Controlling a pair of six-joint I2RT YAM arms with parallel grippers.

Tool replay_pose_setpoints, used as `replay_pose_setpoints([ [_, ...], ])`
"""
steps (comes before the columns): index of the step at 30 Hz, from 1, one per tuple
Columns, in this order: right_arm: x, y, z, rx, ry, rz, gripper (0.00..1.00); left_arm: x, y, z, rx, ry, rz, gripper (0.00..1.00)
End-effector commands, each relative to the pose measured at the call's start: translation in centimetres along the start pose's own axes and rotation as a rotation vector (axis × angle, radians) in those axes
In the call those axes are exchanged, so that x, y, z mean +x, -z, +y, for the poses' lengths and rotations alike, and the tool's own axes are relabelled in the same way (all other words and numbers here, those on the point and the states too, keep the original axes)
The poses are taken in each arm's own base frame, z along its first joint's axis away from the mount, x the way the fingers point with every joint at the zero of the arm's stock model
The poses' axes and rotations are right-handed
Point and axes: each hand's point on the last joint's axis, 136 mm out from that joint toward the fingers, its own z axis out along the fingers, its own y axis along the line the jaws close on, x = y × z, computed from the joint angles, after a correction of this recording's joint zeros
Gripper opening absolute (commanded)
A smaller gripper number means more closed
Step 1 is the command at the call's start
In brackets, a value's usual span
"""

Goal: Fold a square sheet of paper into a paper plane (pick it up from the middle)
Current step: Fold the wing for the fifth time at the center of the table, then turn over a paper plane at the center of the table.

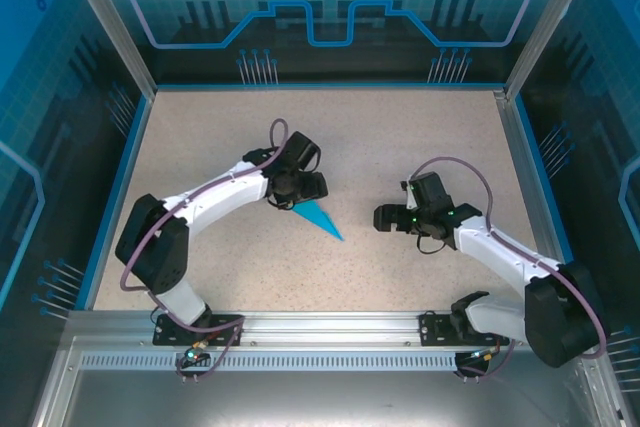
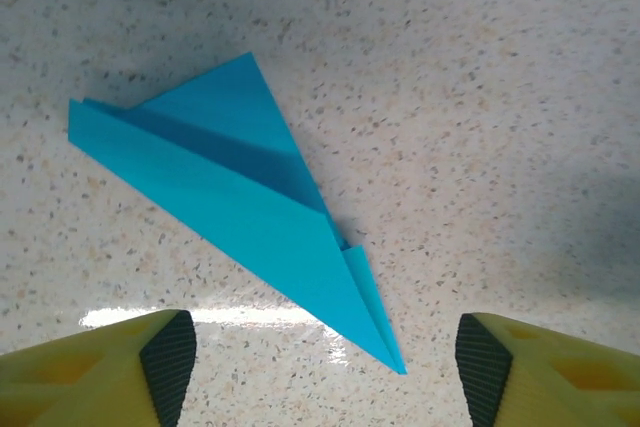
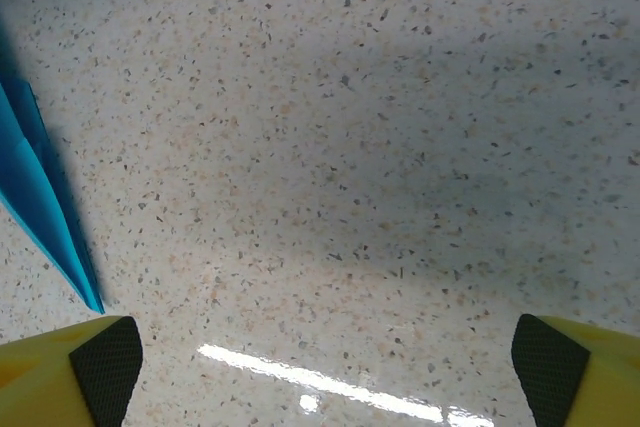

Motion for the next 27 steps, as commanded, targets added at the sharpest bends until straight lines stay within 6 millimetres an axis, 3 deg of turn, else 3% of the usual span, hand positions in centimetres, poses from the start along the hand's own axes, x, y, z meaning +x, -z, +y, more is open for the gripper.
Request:
replay_pose_setpoints([
  [1,-0.4,0.2,-0.8,0.016,-0.032,-0.028,0.99,-0.5,-0.7,1.1,-0.116,0.054,-0.030,0.75],
  [9,-0.4,0.1,-1.5,0.049,-0.052,-0.026,0.99,-0.3,-4.1,1.0,-0.283,-0.014,0.008,0.77],
  [19,-0.2,-0.4,-2.1,0.087,-0.060,0.006,0.99,0.8,-4.0,2.7,-0.417,-0.080,0.017,0.73],
  [27,0.0,-0.9,-2.0,0.084,-0.056,0.032,0.99,1.3,-3.4,2.3,-0.373,-0.053,0.000,0.66],
])
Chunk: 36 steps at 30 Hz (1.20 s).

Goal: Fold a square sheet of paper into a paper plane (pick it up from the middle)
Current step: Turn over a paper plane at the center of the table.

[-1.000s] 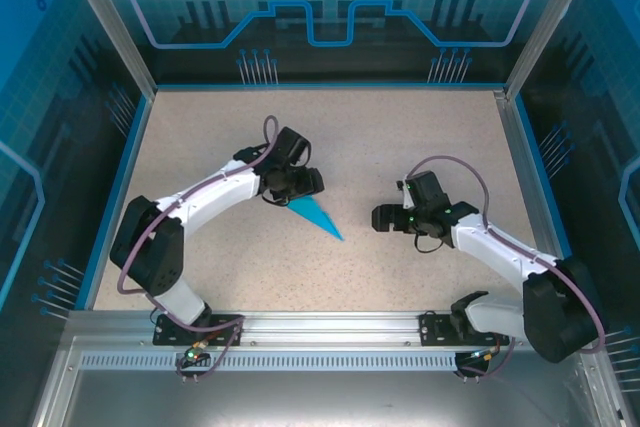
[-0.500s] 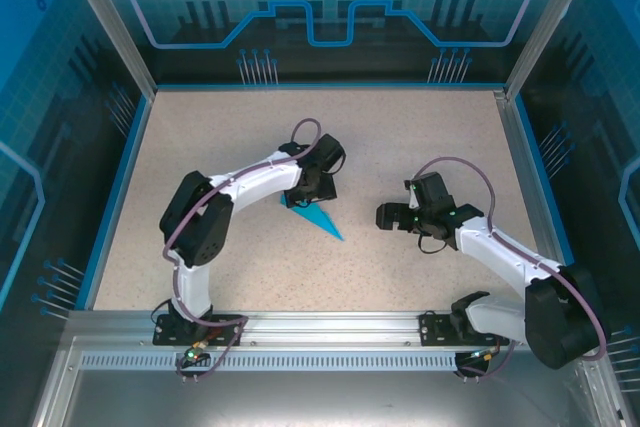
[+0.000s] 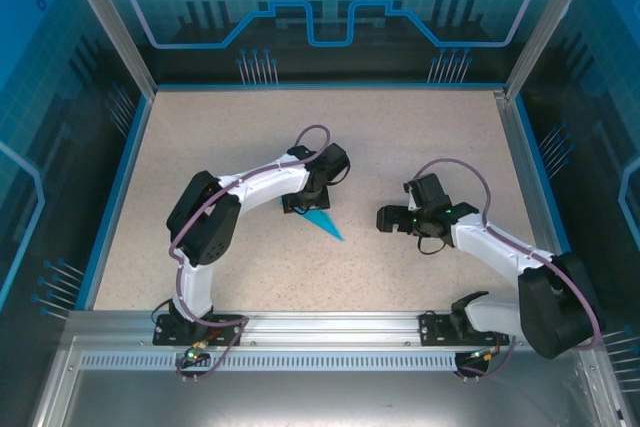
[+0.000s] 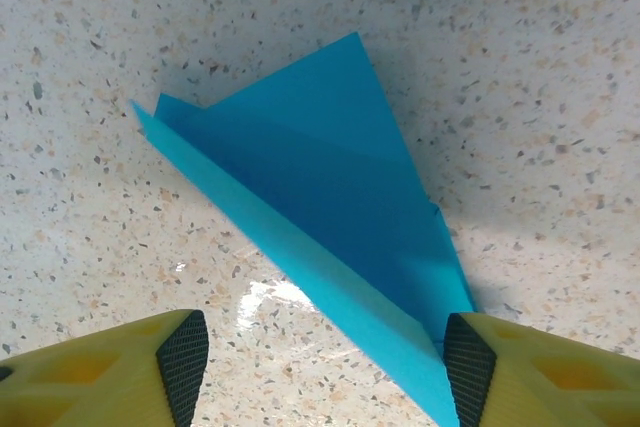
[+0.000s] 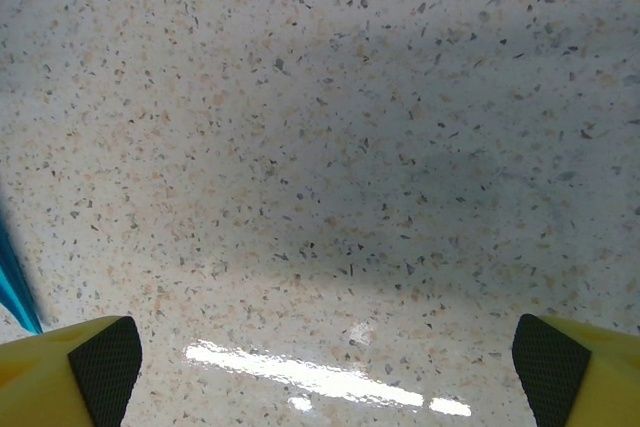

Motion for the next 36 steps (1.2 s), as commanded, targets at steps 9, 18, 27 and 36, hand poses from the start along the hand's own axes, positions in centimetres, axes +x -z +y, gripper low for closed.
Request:
replay_pose_setpoints([
  [9,-0.6,-0.3,-0.6,0.031,-0.026,0.017,1.00,1.1,0.9,0.5,0.029,0.063,-0.018,0.56],
  [18,-0.4,-0.7,-0.7,0.038,-0.027,0.032,0.99,1.4,0.9,0.9,0.077,0.156,-0.052,0.31],
  [27,-0.4,-0.7,-0.8,0.044,-0.027,0.032,0.99,0.5,2.2,1.0,0.103,0.162,-0.099,0.08],
  [36,-0.5,-0.6,-0.9,0.048,-0.040,0.022,1.00,-0.9,7.7,-1.3,0.300,0.038,-0.148,0.00],
])
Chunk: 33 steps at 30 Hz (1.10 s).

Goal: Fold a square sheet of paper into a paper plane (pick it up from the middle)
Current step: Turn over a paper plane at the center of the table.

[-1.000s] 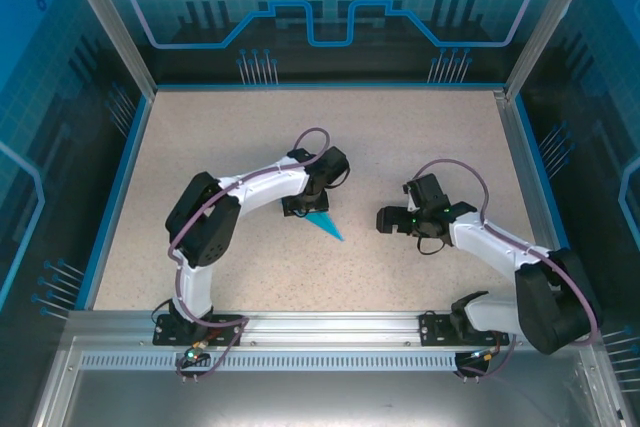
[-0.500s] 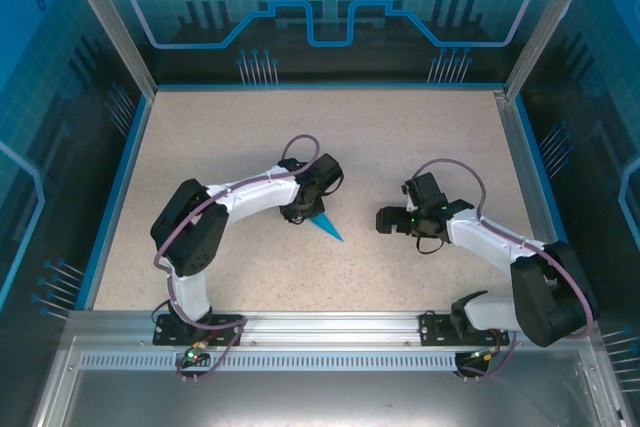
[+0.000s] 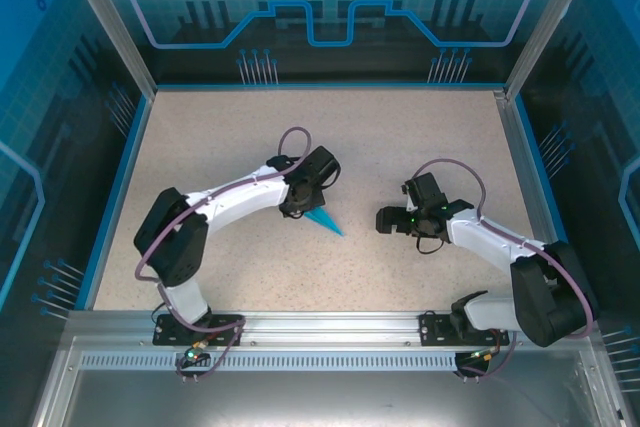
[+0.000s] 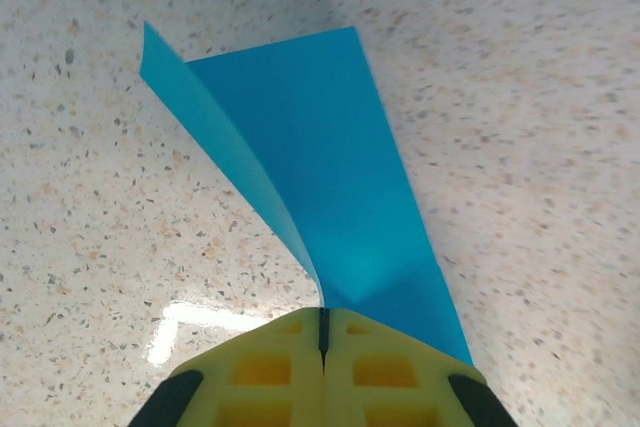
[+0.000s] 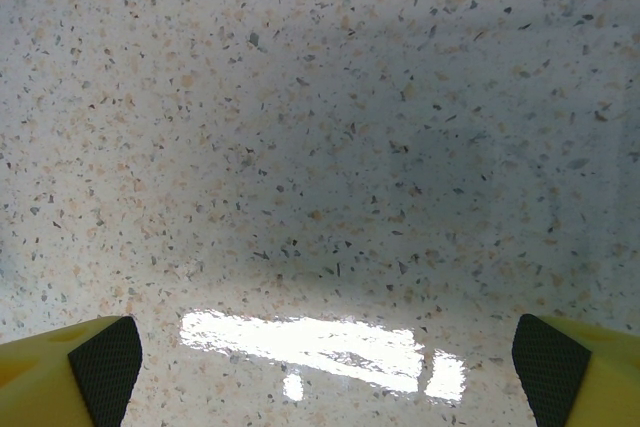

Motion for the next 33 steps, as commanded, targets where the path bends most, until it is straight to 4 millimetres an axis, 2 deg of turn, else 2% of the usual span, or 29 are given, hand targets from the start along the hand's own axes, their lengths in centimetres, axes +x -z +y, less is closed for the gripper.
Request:
replay_pose_setpoints([
  [1,-1.0,0.5,-0.5,0.023,-0.041,-0.029,0.99,-1.1,3.4,-2.9,0.159,-0.088,-0.030,0.00],
  [5,-1.5,1.2,-0.8,0.034,-0.046,-0.066,0.99,-1.2,5.2,-5.7,0.329,-0.185,-0.040,0.00],
  [9,-1.7,2.3,-1.6,0.071,-0.038,-0.113,0.99,-0.5,5.6,-8.1,0.467,-0.254,-0.021,0.00],
  [14,-2.0,3.2,-1.2,0.041,-0.023,-0.154,0.99,0.2,3.7,-9.7,0.574,-0.259,0.020,0.00],
  [18,-2.0,3.6,0.9,-0.076,0.008,-0.154,0.99,0.9,2.4,-10.9,0.696,-0.232,0.079,0.00],
  [21,-1.4,4.1,3.1,-0.191,0.022,-0.122,0.99,1.3,1.6,-10.8,0.737,-0.206,0.112,0.00],
  [26,0.1,4.7,5.9,-0.250,0.030,-0.058,0.96,2.3,0.0,-9.9,0.789,-0.142,0.159,0.00],
  [33,0.9,4.1,10.0,-0.276,0.019,0.007,0.77,2.8,-2.7,-8.1,0.788,-0.040,0.182,0.00],
])
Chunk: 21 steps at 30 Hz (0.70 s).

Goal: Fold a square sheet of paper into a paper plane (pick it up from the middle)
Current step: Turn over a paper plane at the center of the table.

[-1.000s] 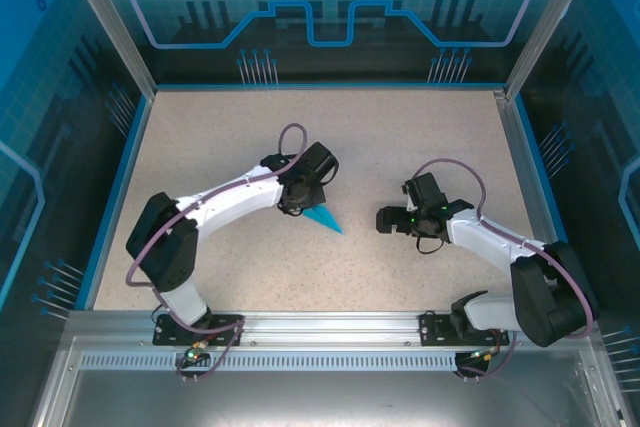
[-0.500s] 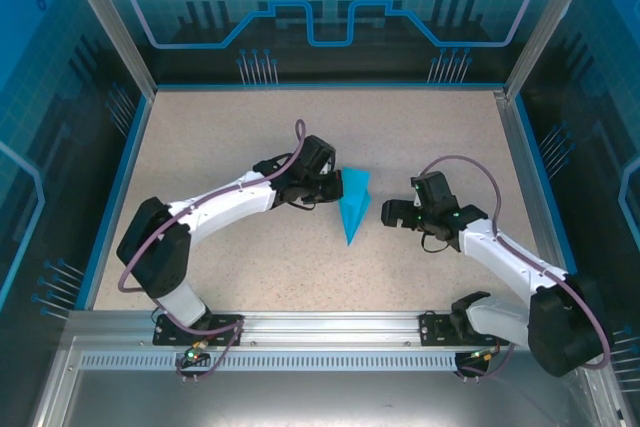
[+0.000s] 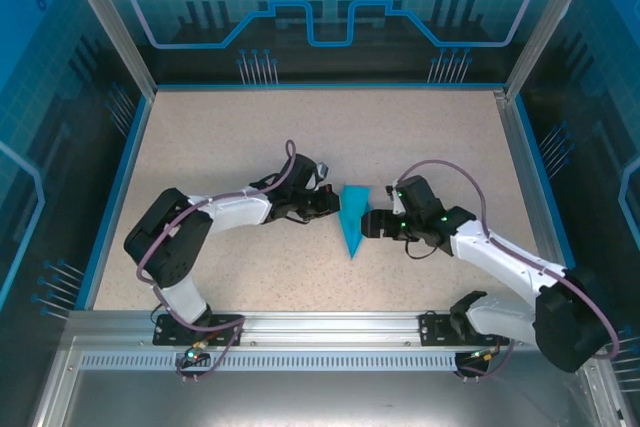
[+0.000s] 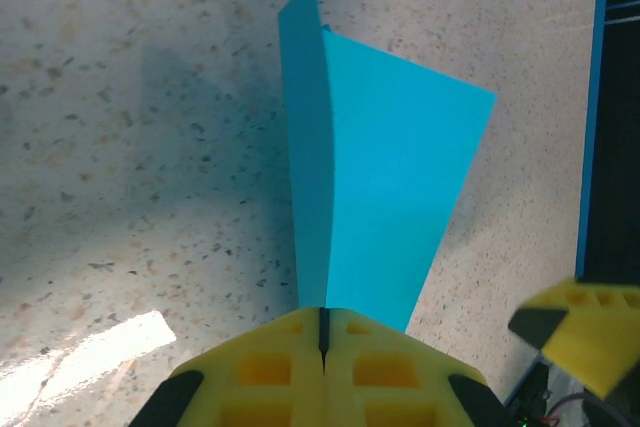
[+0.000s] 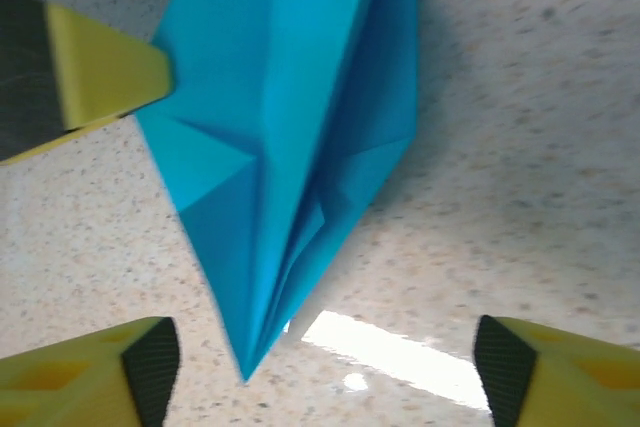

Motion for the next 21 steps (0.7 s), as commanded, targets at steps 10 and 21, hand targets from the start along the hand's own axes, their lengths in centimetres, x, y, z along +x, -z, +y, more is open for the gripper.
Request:
replay_pose_setpoints([
  [10,-0.1,-3.2,4.4,0.029,-0.018,0.079,0.62,0.5,-0.8,3.2,-0.010,0.116,-0.022,0.00],
  [21,0.3,-5.3,4.8,0.089,-0.016,0.143,0.54,0.8,-0.7,3.2,-0.008,0.107,-0.014,0.00],
])
